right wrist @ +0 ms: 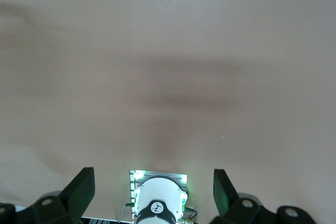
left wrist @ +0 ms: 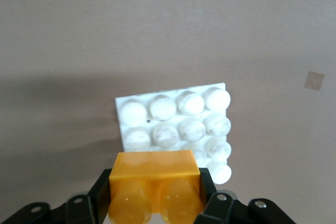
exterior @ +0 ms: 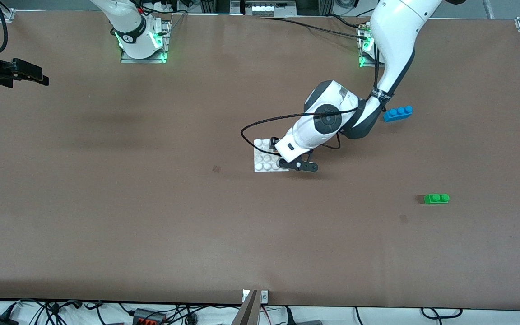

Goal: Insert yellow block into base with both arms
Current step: 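Lift the yellow brick and carry it over the white plate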

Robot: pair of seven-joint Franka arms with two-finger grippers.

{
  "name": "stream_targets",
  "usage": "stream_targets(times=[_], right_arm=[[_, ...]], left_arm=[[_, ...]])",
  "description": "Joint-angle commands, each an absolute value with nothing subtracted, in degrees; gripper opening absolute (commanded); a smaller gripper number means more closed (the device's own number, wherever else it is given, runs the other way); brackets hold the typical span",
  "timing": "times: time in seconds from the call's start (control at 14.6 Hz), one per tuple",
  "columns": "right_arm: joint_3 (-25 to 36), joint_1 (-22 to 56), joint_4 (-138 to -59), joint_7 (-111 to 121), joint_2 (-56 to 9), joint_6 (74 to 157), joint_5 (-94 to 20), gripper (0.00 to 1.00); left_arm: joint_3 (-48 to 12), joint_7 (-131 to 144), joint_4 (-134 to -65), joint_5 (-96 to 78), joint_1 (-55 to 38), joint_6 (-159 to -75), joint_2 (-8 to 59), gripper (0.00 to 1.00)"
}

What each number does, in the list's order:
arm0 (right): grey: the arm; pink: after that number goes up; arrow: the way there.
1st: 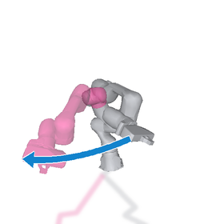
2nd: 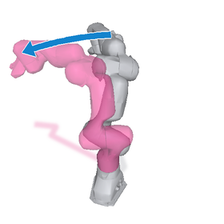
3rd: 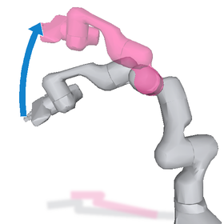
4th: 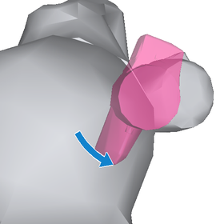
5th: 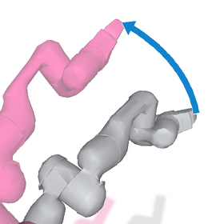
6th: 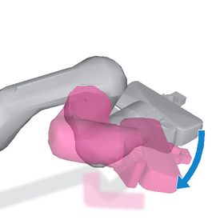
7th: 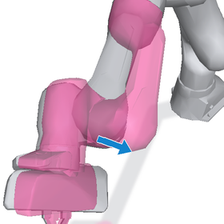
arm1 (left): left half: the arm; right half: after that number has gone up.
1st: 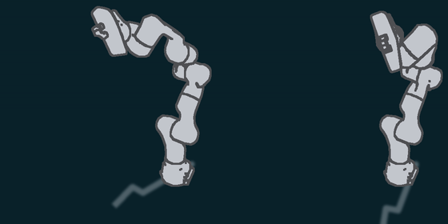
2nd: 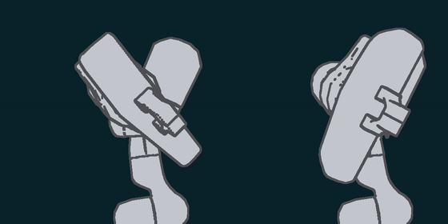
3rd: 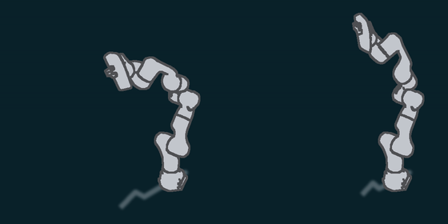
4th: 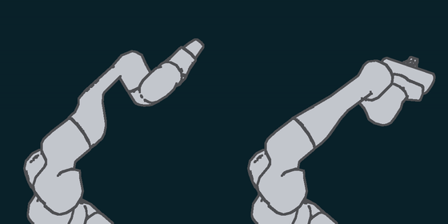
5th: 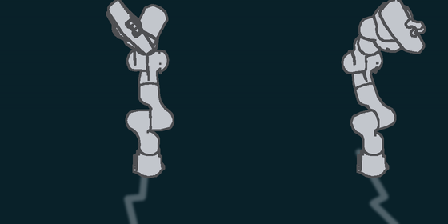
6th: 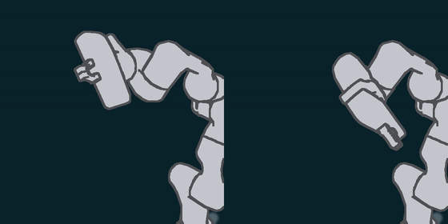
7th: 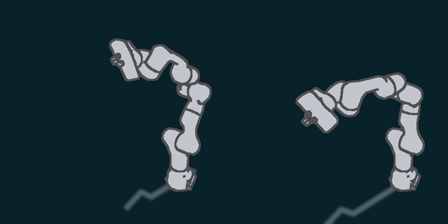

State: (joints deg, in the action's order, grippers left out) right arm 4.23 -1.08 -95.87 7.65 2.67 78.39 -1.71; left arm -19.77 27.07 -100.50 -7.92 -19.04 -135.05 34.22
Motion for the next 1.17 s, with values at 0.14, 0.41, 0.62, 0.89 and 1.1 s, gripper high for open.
stream_targets(times=[0.14, 0.41, 0.62, 0.89, 1.1], right_arm=[[4.5, -1.0, -94.7, 7.4, 2.4, 78.7, -1.9, 1.0], [4.7, -1.0, -94.7, 7.3, 2.7, 81.4, -0.7, 1.0], [4.5, -1.0, -94.9, 7.3, 2.6, 87.2, 1.7, 1.0], [4.6, -1.3, -95.9, 7.3, 1.8, 95.2, 1.5, 1.0], [4.6, -1.1, -95.7, 7.6, 0.8, 97.6, 1.5, 1.0]], left_arm=[[-19.3, 31.5, -99.2, -8.7, -22.8, -139.8, 37.3, 0.54], [-19.3, 33.3, -99.8, -4.1, -23.1, -139.8, 37.4, 0.54], [-19.3, 39.5, -99.9, 0.7, -23.5, -139.7, 36.9, 0.54], [-19.3, 40.9, -100.6, 1.5, -23.6, -139.7, 36.9, 0.54], [-19.4, 42.4, -100.6, 1.5, -23.6, -139.7, 37.0, 0.54]])
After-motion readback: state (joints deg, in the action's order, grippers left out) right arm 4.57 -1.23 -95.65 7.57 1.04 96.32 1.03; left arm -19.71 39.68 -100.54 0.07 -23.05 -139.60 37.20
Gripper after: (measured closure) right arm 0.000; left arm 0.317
